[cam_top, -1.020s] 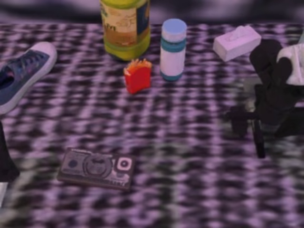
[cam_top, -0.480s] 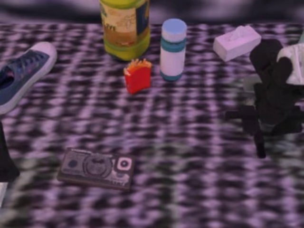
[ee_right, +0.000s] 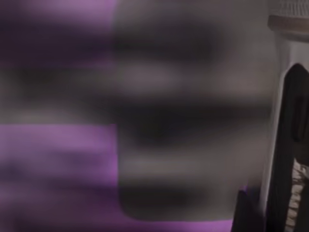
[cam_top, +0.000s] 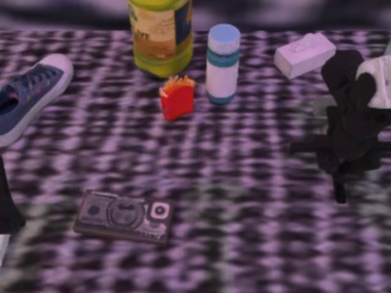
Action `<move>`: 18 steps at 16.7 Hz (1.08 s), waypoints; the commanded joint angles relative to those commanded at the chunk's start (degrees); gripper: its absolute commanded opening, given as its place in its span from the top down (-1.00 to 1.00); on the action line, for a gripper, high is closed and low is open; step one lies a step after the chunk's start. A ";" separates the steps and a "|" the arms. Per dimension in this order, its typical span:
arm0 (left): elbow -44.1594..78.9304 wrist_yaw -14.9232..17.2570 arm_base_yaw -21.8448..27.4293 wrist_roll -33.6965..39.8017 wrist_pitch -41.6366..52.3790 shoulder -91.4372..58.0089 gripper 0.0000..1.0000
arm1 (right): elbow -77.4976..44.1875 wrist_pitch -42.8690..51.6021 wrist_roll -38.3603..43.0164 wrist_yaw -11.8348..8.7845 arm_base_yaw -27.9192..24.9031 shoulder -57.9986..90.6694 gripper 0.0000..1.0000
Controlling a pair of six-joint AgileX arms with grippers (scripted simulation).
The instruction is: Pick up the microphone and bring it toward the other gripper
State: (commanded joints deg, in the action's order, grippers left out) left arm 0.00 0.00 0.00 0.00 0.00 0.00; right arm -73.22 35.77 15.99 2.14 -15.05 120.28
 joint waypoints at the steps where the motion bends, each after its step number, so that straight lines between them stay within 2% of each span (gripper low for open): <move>1: 0.00 0.00 0.00 0.00 0.00 0.00 -1.00 | 0.09 -0.62 -0.13 -0.25 -0.03 -0.09 1.00; 4: 0.00 0.00 0.00 0.00 0.00 0.00 -1.00 | 1.17 -6.04 -1.21 -2.49 -0.10 -1.13 1.00; 7: 0.00 0.00 0.00 0.00 0.00 0.00 -1.00 | 3.47 -16.18 -2.90 -6.41 0.00 -2.87 1.00; 18: 0.00 0.00 0.00 0.00 0.00 0.00 -1.00 | 19.40 -71.92 -11.56 -26.27 0.99 -14.45 1.00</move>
State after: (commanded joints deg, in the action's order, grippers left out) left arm 0.00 0.00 0.00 0.00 0.00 0.00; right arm -53.81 -36.14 4.42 -24.13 -14.06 105.83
